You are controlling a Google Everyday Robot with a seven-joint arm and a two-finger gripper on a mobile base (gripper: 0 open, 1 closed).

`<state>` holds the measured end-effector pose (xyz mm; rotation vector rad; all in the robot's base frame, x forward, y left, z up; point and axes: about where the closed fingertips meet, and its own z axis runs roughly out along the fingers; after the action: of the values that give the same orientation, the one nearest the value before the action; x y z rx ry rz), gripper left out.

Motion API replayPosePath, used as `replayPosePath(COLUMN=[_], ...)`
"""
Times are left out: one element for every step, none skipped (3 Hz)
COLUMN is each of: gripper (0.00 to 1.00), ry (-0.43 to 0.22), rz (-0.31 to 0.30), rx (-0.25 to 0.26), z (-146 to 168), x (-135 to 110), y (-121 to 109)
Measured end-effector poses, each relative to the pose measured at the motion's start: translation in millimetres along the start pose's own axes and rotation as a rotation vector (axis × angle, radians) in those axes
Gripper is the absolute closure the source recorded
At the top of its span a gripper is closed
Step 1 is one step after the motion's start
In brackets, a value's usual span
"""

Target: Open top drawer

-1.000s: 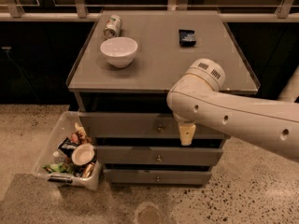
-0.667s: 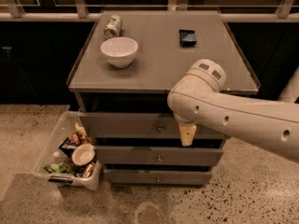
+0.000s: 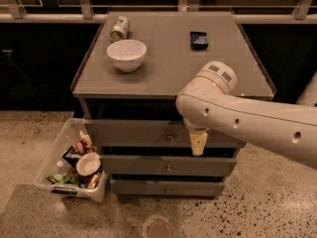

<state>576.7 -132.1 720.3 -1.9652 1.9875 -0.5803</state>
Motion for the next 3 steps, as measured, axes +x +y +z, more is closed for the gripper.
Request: replayPosePath(gripper=[0.00, 0.00, 0.00], ry=[0.000, 0.002, -0.007], rz=[0.000, 0.015, 0.054], rx=[0.000, 0.006, -0.043], z=[0, 12, 53], x=[0, 3, 5], y=[0, 6, 53])
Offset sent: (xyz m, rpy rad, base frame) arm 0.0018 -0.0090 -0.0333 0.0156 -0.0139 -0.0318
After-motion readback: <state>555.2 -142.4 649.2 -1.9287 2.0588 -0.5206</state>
